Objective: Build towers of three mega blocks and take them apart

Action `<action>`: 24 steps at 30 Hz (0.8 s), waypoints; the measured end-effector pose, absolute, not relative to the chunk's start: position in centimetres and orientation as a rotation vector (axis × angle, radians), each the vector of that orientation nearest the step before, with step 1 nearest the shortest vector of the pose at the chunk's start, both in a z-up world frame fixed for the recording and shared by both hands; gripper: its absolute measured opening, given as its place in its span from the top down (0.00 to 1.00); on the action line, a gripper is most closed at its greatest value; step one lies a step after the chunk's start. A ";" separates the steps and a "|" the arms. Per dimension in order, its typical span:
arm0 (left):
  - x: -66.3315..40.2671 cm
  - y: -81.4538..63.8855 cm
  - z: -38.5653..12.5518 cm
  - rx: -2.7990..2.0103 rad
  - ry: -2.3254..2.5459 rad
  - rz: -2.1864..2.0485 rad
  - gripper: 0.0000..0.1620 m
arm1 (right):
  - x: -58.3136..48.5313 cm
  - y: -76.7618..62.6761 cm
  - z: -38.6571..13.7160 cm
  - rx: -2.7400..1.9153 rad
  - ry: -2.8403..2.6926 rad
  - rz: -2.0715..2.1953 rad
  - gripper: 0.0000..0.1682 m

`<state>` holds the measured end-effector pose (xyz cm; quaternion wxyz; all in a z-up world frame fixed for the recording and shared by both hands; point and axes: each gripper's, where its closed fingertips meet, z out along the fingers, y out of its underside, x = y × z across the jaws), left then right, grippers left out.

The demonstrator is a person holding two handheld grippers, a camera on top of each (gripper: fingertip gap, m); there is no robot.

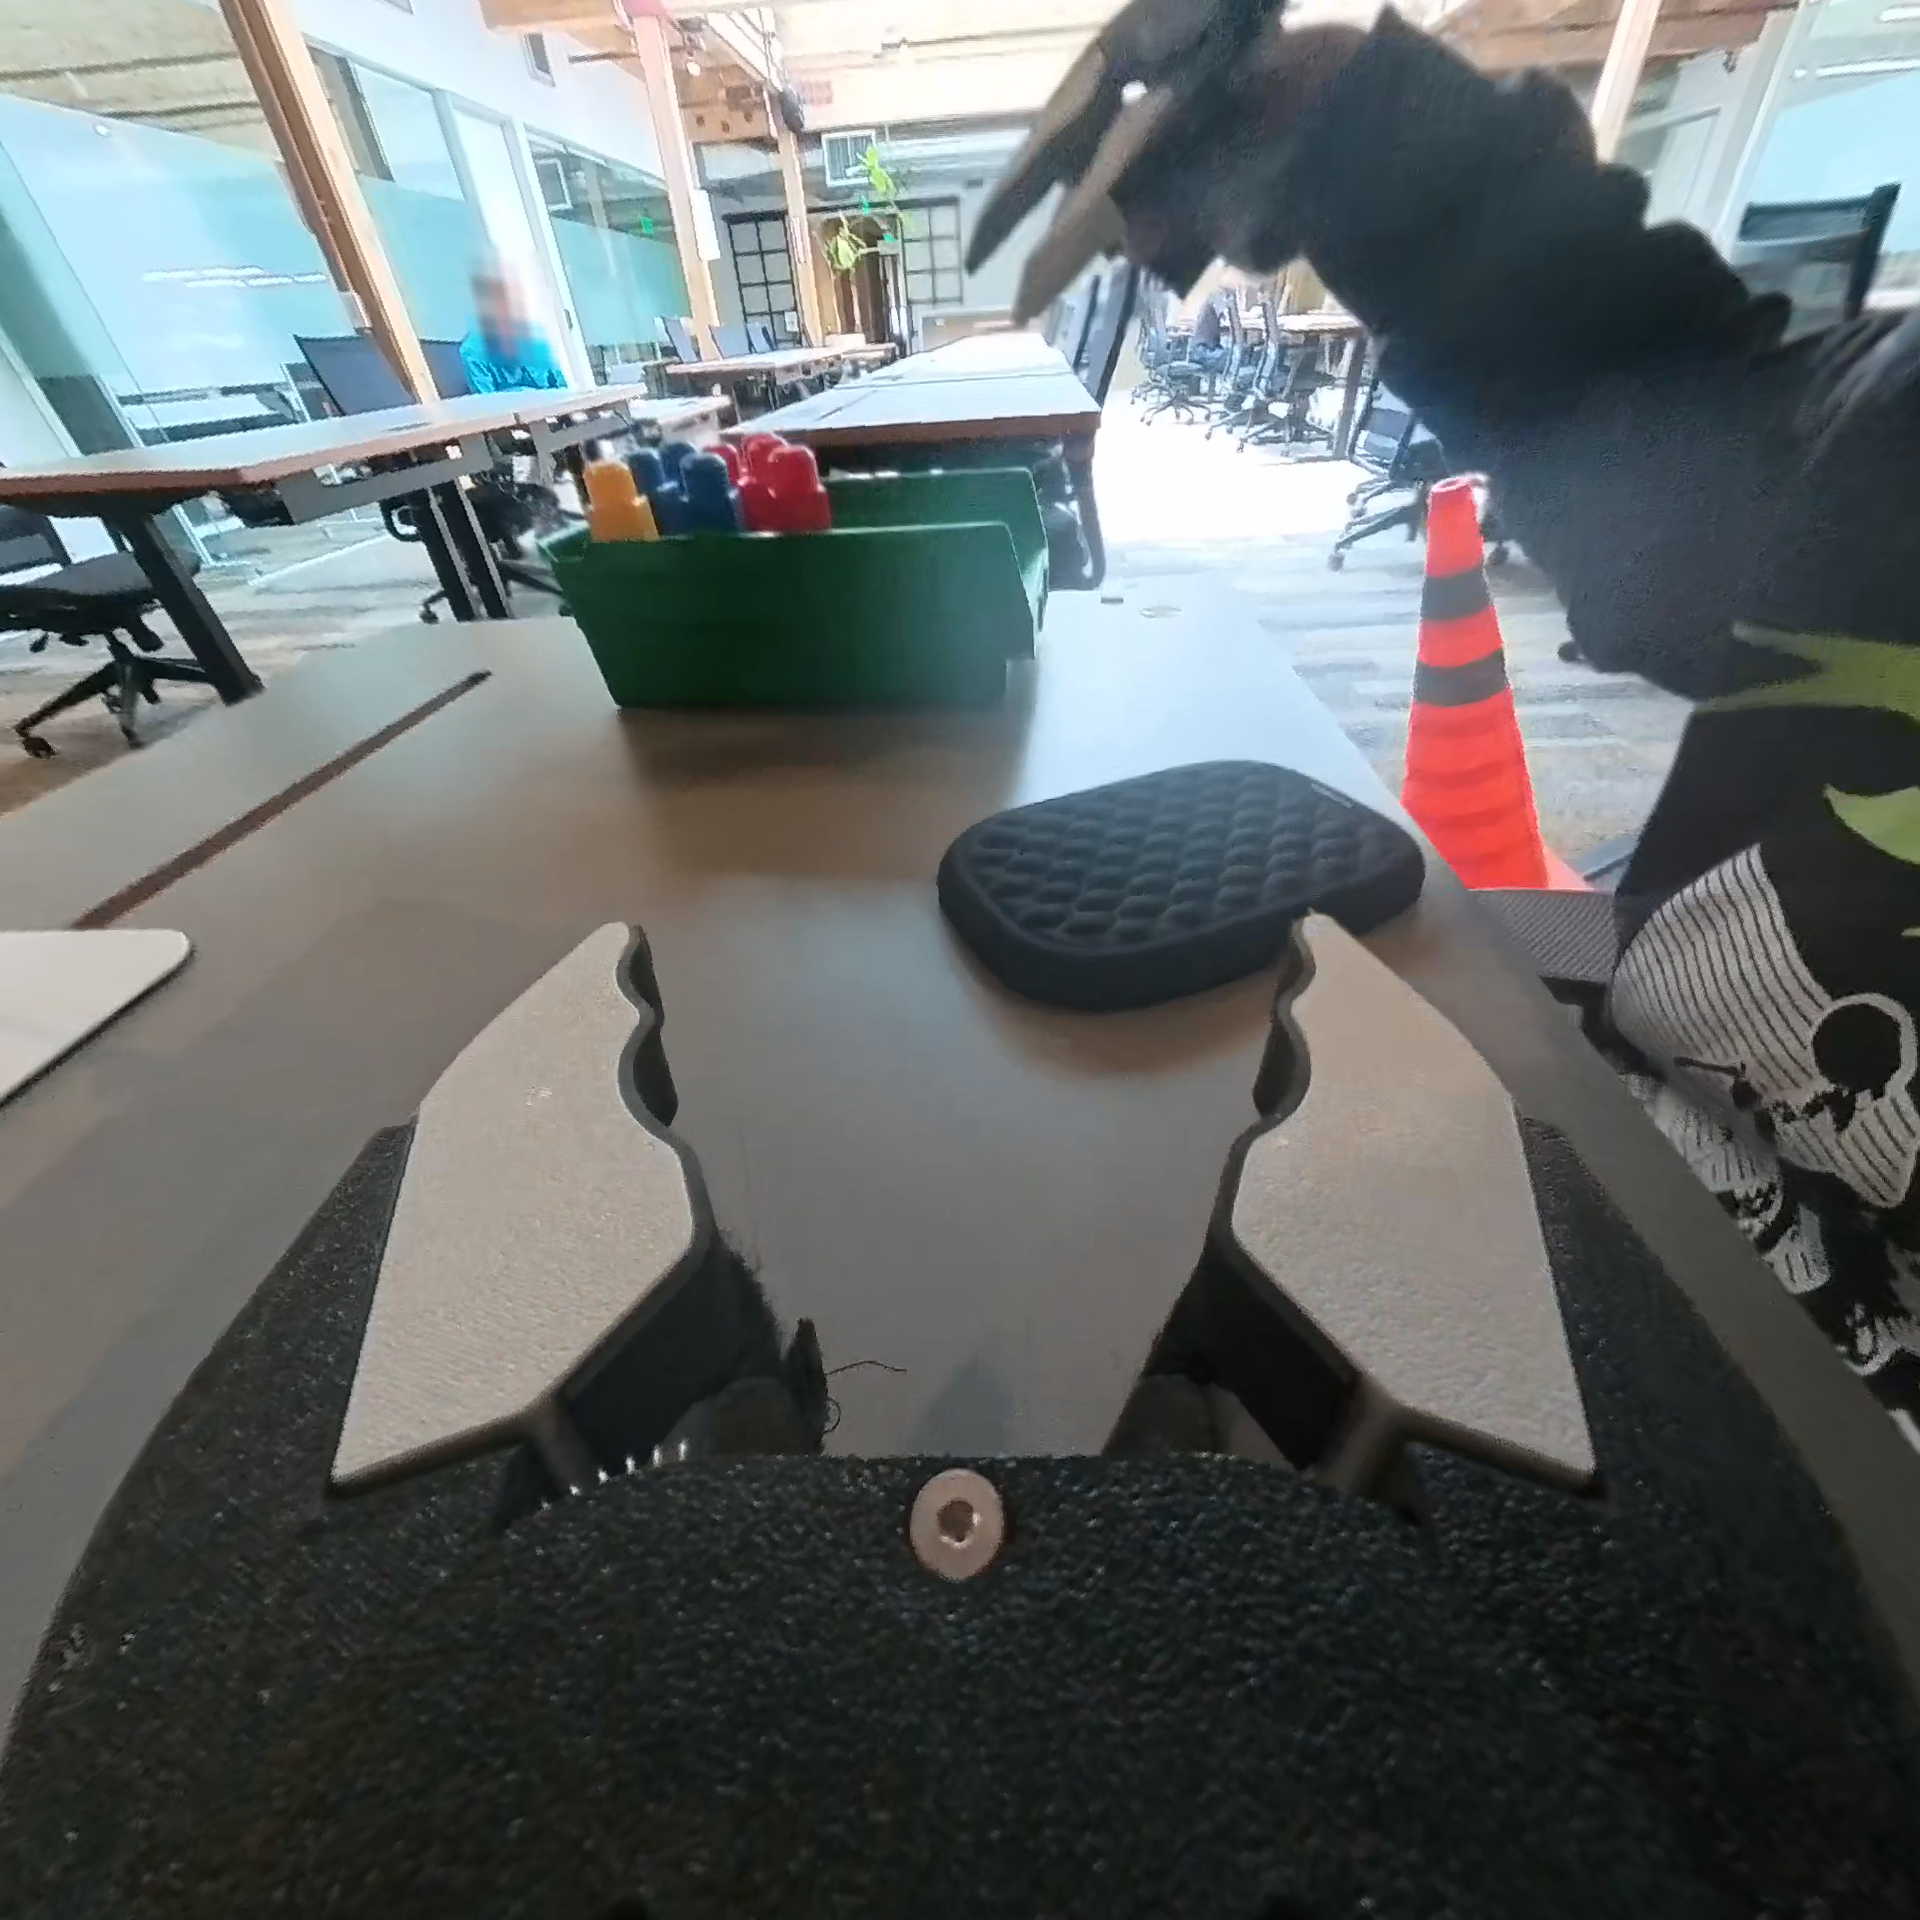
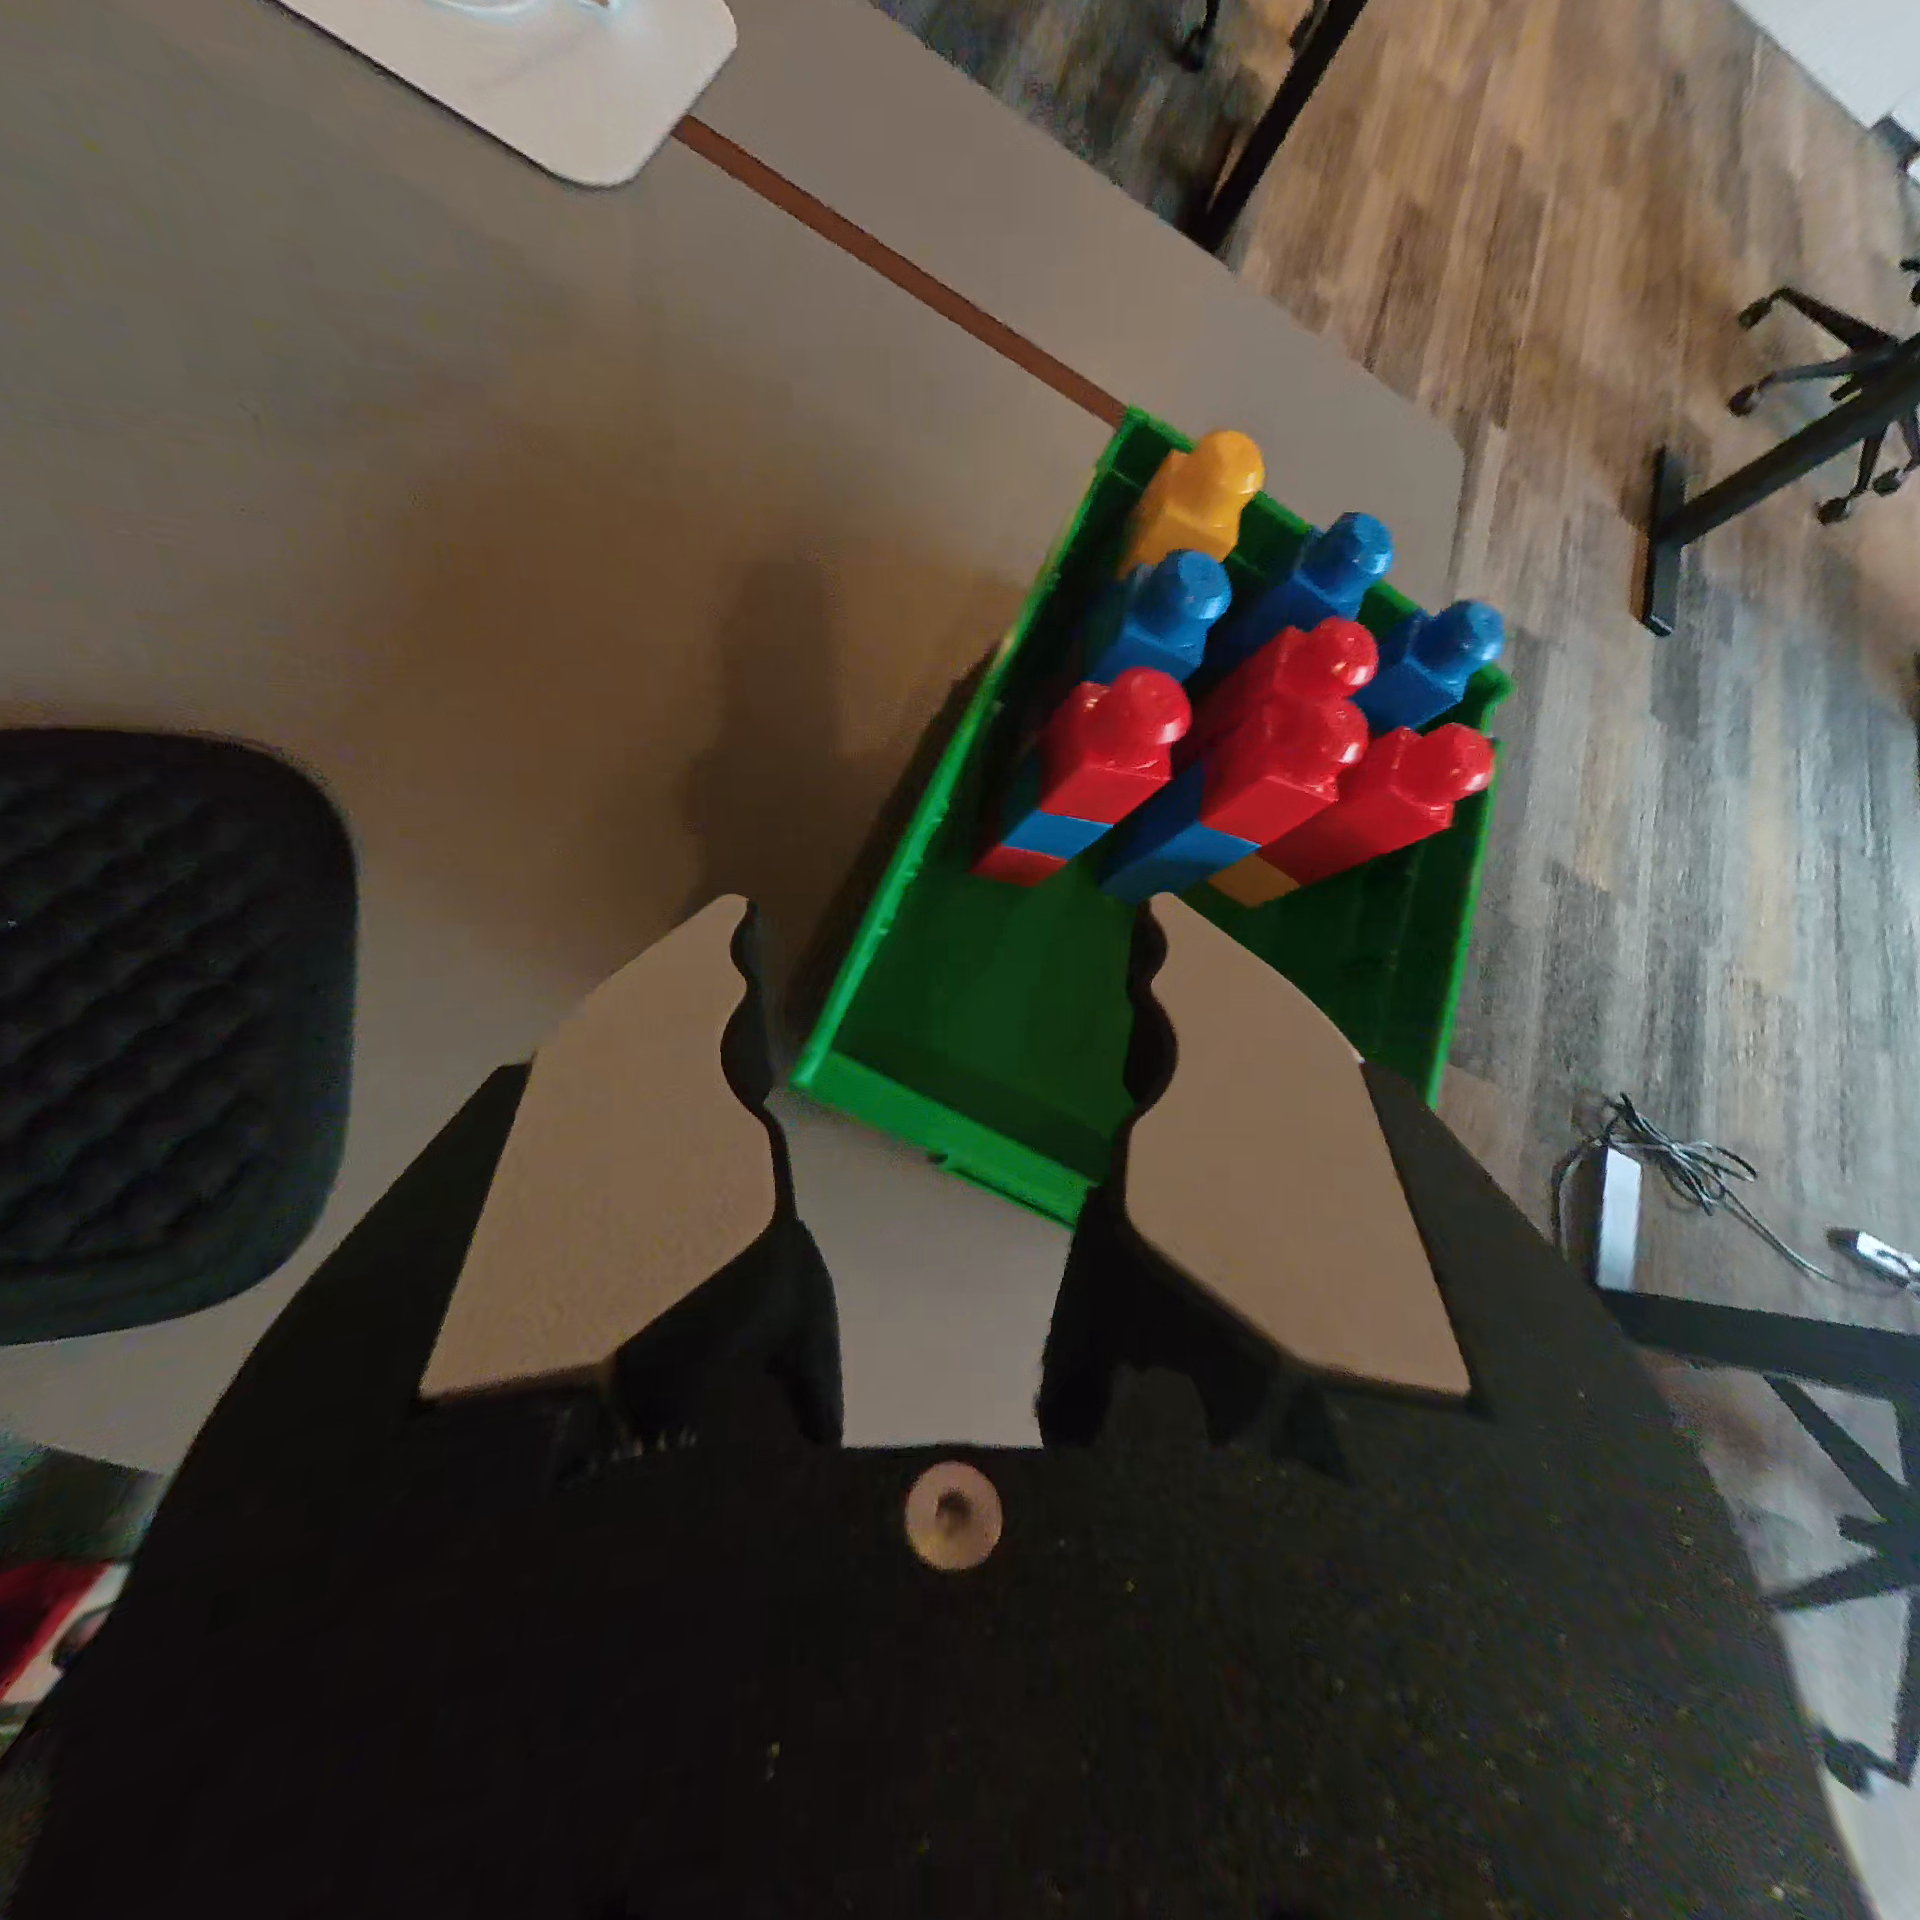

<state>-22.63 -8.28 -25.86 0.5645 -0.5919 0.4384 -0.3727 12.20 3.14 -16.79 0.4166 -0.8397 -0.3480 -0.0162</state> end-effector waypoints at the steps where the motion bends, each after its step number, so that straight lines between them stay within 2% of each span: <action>1: -22.7 -8.3 -25.4 -1.387 1.030 -0.865 0.32 | 11.8 2.5 -17.1 -2.091 -0.869 -0.021 0.60; 9: -24.5 -9.9 -21.5 -1.374 1.006 -0.715 0.31 | 10.5 -0.8 -19.4 -1.951 -0.792 0.033 0.55; 18: -30.6 -12.1 -19.6 -1.471 0.882 -0.322 0.32 | 10.4 -2.0 -21.3 -1.837 -0.661 0.126 0.30; 24: -34.3 -14.6 -19.9 -1.577 0.759 -0.136 0.30 | 9.7 -2.8 -22.6 -1.830 -0.639 0.118 0.19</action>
